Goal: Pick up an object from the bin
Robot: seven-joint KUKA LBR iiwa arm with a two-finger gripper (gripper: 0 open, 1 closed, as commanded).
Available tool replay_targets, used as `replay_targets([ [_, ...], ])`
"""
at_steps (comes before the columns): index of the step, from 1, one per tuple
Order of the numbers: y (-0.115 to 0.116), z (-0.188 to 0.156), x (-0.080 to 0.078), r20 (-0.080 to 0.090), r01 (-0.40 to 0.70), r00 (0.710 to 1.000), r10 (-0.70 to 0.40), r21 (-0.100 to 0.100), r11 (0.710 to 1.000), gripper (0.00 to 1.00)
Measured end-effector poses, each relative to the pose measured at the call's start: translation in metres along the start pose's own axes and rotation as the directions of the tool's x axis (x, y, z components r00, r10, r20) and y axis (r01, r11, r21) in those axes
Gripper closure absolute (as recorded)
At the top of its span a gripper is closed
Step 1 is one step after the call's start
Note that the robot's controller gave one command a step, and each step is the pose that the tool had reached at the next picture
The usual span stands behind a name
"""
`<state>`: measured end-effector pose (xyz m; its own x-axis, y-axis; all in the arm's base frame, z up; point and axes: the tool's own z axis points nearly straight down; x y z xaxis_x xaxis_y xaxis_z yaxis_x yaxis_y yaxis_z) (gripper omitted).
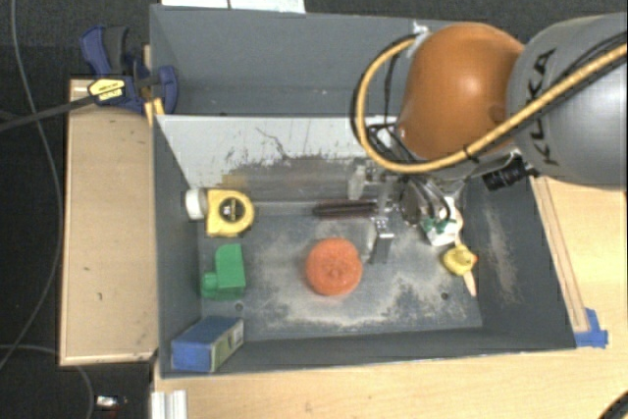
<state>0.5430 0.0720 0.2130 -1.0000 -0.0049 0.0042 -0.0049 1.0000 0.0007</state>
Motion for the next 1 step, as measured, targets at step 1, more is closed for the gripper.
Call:
replay_targets([
  [1, -0.0004, -0.0034, -0.0016, 0.007, -0.002, 1.0, 0.002, 0.0, 1.0, 0.0],
])
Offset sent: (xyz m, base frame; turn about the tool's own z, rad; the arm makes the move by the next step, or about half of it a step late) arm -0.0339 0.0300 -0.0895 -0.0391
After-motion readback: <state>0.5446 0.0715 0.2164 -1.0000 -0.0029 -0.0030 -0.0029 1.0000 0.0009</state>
